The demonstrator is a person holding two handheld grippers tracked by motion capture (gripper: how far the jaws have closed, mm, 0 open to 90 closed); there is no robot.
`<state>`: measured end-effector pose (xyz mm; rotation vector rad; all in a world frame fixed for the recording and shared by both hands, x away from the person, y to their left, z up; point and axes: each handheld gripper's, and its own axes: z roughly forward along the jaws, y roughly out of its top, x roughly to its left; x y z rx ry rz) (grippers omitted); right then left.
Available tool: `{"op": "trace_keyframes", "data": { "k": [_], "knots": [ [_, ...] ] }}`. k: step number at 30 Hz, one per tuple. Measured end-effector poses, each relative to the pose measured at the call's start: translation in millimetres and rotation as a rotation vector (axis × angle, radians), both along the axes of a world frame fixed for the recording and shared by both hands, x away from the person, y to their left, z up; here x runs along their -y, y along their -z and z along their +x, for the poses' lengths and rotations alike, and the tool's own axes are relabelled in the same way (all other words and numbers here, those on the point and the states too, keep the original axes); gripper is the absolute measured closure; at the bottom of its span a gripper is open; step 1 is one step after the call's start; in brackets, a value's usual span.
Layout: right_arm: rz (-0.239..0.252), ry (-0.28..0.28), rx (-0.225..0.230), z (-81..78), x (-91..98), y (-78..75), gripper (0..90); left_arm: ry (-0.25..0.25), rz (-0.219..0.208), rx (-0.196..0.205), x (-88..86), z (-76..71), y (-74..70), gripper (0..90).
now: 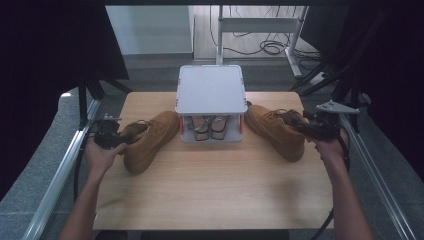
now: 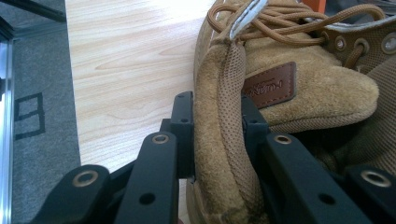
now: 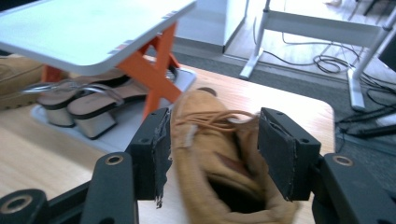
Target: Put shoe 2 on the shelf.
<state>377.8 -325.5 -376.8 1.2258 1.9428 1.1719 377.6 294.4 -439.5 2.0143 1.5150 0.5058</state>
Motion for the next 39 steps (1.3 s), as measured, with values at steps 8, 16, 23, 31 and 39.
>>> {"op": "trace_keyframes", "data": {
  "k": [8,16,23,31,39],
  "knots": [
    [-0.060,0.050,-0.089,29.5,14.2,7.5,43.2,0.004,0.002,-0.006,-0.7,0.3,-0.3,73.6],
    [-0.071,0.087,-0.171,52.0,22.5,19.8,43.1,0.003,0.002,-0.006,-0.7,0.2,-0.2,73.6],
    [-0.076,0.090,-0.234,62.9,26.2,31.1,44.1,0.005,0.001,-0.006,-0.7,0.2,-0.1,73.5],
    [-0.094,0.088,-0.294,72.6,32.0,42.4,47.2,0.006,0.001,-0.008,-0.6,0.4,-0.2,73.4],
    [-0.115,0.063,-0.372,79.4,34.2,51.6,50.3,0.007,0.001,-0.012,-0.6,1.3,-0.4,72.3]
  ]
}}
